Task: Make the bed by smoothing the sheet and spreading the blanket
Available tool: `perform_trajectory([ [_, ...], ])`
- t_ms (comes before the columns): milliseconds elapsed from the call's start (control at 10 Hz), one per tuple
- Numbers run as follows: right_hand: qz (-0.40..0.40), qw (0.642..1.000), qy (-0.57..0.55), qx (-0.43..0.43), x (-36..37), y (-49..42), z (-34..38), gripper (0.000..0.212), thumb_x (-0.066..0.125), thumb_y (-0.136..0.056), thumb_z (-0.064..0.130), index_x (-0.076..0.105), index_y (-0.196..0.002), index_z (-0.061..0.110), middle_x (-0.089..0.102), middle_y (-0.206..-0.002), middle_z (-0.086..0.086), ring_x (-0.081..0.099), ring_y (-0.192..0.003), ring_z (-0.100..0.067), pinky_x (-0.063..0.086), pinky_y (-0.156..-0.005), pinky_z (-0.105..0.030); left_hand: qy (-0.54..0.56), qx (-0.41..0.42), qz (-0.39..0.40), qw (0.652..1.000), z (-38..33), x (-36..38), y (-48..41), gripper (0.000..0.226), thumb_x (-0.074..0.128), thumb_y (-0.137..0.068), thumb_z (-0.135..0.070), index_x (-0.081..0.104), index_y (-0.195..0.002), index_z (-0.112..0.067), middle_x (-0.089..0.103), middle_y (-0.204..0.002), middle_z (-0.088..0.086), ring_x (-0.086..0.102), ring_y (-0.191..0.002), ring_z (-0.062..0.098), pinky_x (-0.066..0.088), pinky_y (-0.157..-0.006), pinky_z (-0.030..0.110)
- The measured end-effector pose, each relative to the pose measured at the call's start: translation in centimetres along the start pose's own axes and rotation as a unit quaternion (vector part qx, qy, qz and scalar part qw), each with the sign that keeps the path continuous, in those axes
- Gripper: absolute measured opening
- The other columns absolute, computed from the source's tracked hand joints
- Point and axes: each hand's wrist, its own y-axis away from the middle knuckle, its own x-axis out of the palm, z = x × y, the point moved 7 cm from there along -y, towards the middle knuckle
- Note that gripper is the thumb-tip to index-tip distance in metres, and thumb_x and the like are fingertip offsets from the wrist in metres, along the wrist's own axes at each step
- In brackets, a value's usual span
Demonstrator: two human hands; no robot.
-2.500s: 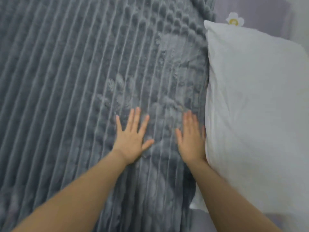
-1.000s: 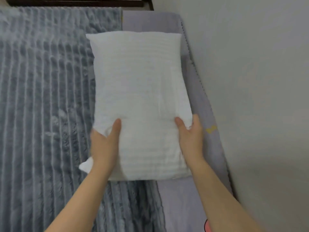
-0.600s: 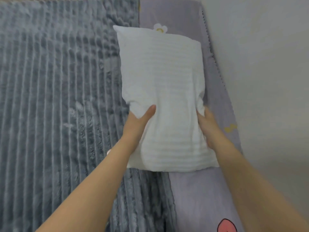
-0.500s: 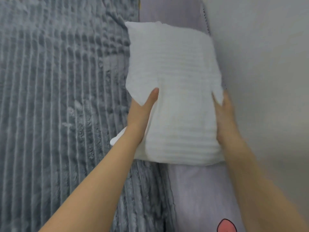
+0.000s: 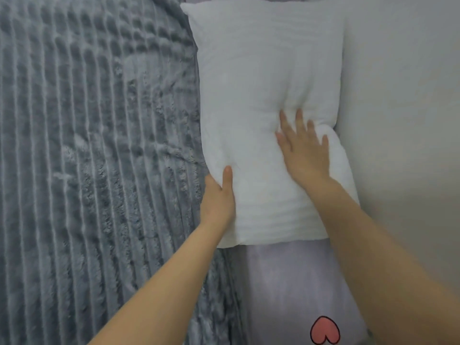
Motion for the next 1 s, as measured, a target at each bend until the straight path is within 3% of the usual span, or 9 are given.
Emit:
perform_trajectory([
  [100,0.060,0.997,0.035,0.031,3.0,-1.3,-1.7,0.049,0.004,-0.098,0.054,-0.008,-0.146,0.051,-0.004,-0.162,0.007,0.005,-0.149,-0.023,0.007,-0.118,-0.054,-0.067,-0.013,0.032,0.997,2.3,0.5,2.0,0.066,0.048,-0.078,-0.076,0.036,-0.121,-0.027,0.053,-0.113,-0.015,0.051,-0.100,0.015,0.039,-0.088,0.033],
  [200,0.078,0.996,0.044,0.027,2.5,-2.6,-2.5,0.049,0.007,-0.100,0.051,-0.005,-0.147,0.051,-0.001,-0.162,0.006,0.008,-0.149,-0.025,0.009,-0.116,-0.056,-0.036,-0.035,0.099,0.994,4.3,1.5,3.1,0.059,0.056,-0.080,-0.068,0.031,-0.118,-0.029,0.050,-0.107,-0.020,0.051,-0.099,0.008,0.038,-0.086,0.028],
  [400,-0.078,0.993,-0.077,0.044,-0.8,5.2,-1.5,0.052,0.013,-0.100,0.043,0.023,-0.150,0.035,0.024,-0.159,0.004,0.020,-0.147,-0.017,0.013,-0.119,-0.043,-0.034,-0.018,0.080,0.996,4.9,0.0,3.6,0.040,0.044,-0.096,-0.051,0.038,-0.124,-0.023,0.051,-0.118,-0.009,0.052,-0.109,0.016,0.043,-0.097,0.035],
  [500,-0.106,0.982,-0.145,0.065,0.2,11.5,-1.9,0.053,0.019,-0.099,0.037,0.025,-0.151,0.029,0.022,-0.159,0.005,0.017,-0.147,-0.012,0.010,-0.120,-0.040,-0.091,-0.024,0.071,0.993,5.4,-0.9,4.6,0.027,0.033,-0.102,-0.042,0.043,-0.105,-0.017,0.057,-0.109,-0.002,0.054,-0.097,0.020,0.043,-0.083,0.034],
  [600,-0.082,0.983,-0.140,0.089,2.5,16.0,-2.5,0.054,0.014,-0.100,0.040,0.013,-0.153,0.031,0.011,-0.160,0.008,0.010,-0.148,-0.011,0.007,-0.120,-0.040,-0.120,-0.044,0.081,0.988,7.0,-2.8,5.6,0.032,0.032,-0.103,-0.030,0.053,-0.103,-0.005,0.062,-0.101,0.009,0.055,-0.085,0.021,0.043,-0.073,0.032],
  [700,-0.031,0.989,-0.111,0.097,4.1,17.2,-3.0,0.054,0.006,-0.100,0.045,-0.002,-0.152,0.032,0.000,-0.161,0.009,0.004,-0.148,-0.011,0.006,-0.119,-0.043,-0.089,-0.046,0.083,0.992,8.1,-6.1,7.1,0.028,0.040,-0.102,-0.026,0.063,-0.100,-0.010,0.065,-0.091,0.005,0.058,-0.073,0.016,0.045,-0.070,0.028],
  [800,0.043,0.991,-0.063,0.110,4.3,15.9,-3.4,0.055,0.013,-0.103,0.037,-0.009,-0.152,0.026,-0.006,-0.162,0.004,0.003,-0.149,-0.016,0.011,-0.118,-0.047,-0.066,-0.050,0.057,0.995,9.4,-10.9,9.6,0.026,0.044,-0.101,-0.033,0.065,-0.098,-0.017,0.068,-0.089,-0.001,0.064,-0.078,0.015,0.049,-0.076,0.028],
  [900,0.123,0.984,-0.059,0.113,2.1,14.2,-2.4,0.057,0.020,-0.104,0.028,-0.005,-0.154,0.015,-0.004,-0.162,-0.002,0.008,-0.149,-0.022,0.016,-0.119,-0.044,-0.082,-0.055,0.009,0.995,12.4,-17.3,12.3,0.018,0.050,-0.099,-0.029,0.065,-0.092,-0.020,0.070,-0.092,0.003,0.066,-0.089,0.022,0.051,-0.090,0.037],
  [1000,0.115,0.978,-0.121,0.125,-3.0,14.9,-0.8,0.054,0.035,-0.103,0.021,0.018,-0.152,0.008,0.024,-0.158,-0.012,0.031,-0.141,-0.029,0.026,-0.112,-0.033,-0.085,-0.080,-0.051,0.992,16.2,-23.8,17.4,0.018,0.057,-0.096,-0.020,0.065,-0.081,-0.025,0.072,-0.083,0.004,0.069,-0.090,0.028,0.052,-0.090,0.042],
])
